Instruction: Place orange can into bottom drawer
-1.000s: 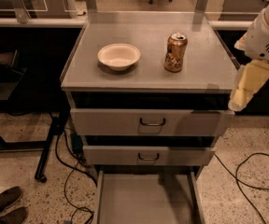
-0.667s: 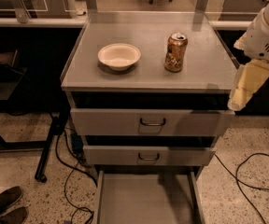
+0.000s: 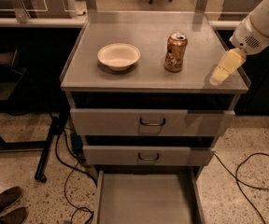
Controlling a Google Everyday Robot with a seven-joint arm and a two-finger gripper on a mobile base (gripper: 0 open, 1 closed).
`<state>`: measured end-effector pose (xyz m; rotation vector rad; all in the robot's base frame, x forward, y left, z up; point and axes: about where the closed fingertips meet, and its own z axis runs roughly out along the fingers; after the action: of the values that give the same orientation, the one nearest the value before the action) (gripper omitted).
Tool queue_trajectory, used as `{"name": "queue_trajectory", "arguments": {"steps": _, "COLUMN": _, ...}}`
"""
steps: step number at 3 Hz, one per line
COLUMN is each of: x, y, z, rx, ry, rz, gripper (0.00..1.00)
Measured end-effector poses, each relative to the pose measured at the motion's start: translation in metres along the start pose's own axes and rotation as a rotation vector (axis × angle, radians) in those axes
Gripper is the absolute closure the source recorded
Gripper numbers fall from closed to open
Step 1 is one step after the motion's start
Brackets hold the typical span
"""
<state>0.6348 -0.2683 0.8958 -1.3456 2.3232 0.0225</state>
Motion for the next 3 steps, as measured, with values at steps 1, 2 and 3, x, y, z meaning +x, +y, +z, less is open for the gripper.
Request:
{"name": "queue_trajectory", "arguments": {"steps": 1, "x": -0.001, "y": -0.002, "z": 0.0, "rx": 0.003, "ry": -0.003, "rz": 0.001, "gripper": 0.0}}
{"name": "queue_trajectory", "arguments": {"steps": 2, "x": -0.026, "y": -0.002, "z": 0.023, "rx": -0.029, "ry": -0.156, "rz": 0.091, "gripper": 0.0}}
{"name": "queue_trajectory", "arguments": {"steps": 3, "x": -0.045, "y": -0.005, "z": 0.044, "rx": -0.053, "ry": -0.241, "rz": 0.137, "gripper": 0.0}}
